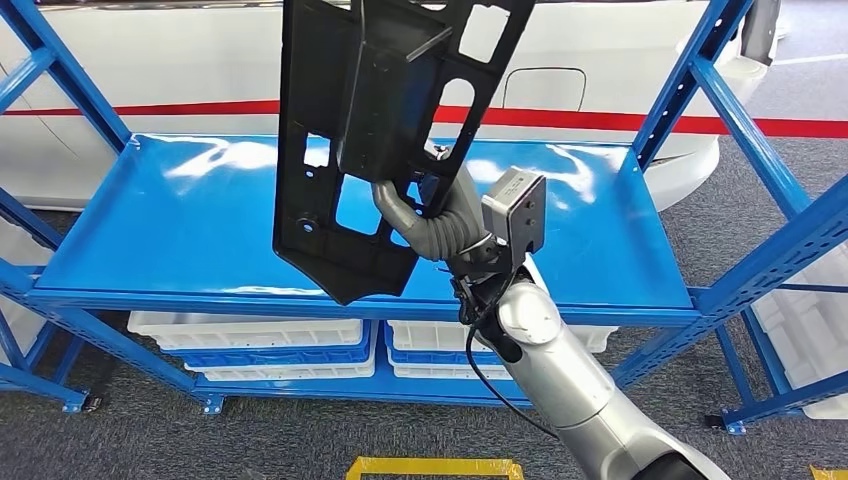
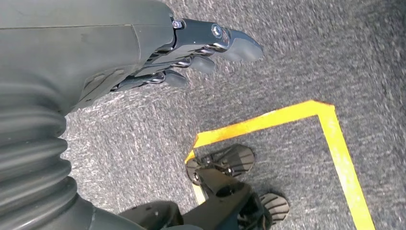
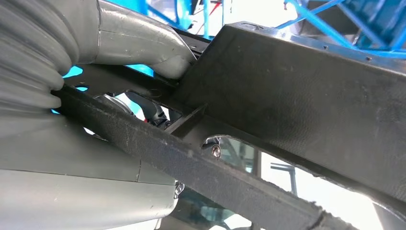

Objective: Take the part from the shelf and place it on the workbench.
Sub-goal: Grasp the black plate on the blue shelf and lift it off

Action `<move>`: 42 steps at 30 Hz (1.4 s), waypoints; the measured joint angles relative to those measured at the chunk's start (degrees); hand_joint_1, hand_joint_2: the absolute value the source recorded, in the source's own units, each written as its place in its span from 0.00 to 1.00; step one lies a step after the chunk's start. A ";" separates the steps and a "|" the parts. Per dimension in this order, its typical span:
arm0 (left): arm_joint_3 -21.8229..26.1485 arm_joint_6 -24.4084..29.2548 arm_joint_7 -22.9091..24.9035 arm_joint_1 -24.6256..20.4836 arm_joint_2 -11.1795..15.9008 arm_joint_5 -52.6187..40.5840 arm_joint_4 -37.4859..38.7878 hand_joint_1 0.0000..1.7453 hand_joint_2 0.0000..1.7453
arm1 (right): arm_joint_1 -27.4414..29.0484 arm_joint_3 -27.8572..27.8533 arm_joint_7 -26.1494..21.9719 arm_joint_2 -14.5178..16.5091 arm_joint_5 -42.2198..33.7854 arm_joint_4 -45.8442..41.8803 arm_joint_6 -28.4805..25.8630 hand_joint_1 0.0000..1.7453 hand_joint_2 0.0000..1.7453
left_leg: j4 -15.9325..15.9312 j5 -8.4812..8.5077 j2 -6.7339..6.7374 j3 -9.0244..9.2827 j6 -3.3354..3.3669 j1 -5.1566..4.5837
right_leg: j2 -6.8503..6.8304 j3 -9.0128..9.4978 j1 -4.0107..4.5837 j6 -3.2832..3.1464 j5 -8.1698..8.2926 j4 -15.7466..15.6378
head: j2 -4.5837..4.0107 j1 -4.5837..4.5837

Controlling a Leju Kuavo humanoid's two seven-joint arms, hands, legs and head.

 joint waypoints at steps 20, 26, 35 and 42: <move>0.01 -0.32 1.47 -1.38 -1.03 -0.57 -0.02 0.00 1.00 | 0.43 -0.75 -0.35 -1.44 4.36 2.63 -3.93 1.00 1.00 | -1.73 1.30 0.53 1.04 1.50 0.74 | -0.34 -2.59 0.02 0.89 -0.89 3.05 | -0.01 0.09; 0.36 -0.18 2.00 -0.71 -1.34 -0.26 -0.01 0.00 1.00 | 1.94 -2.03 -0.20 -2.63 7.85 2.68 -7.05 1.00 1.00 | -1.76 0.67 0.53 1.63 0.86 1.39 | -0.72 -11.05 -0.74 2.90 0.81 12.02 | 0.00 0.16; 1.08 -0.87 0.86 -0.52 -1.43 -0.49 -0.10 0.00 1.00 | 4.24 -2.69 -0.19 -2.70 10.03 0.79 -8.91 1.00 1.00 | 2.65 -3.71 0.44 0.20 -1.98 1.60 | -1.00 -6.43 -0.95 0.69 3.91 1.19 | -0.01 -0.34; 1.17 -0.89 0.76 -0.30 -1.60 -0.73 -0.11 0.00 1.00 | 5.50 -2.88 -0.64 -2.69 8.26 -0.30 -7.57 1.00 1.00 | 12.33 -2.00 0.39 -9.07 -1.02 1.40 | -0.53 -5.31 -0.12 -0.37 3.23 1.18 | -0.01 -0.37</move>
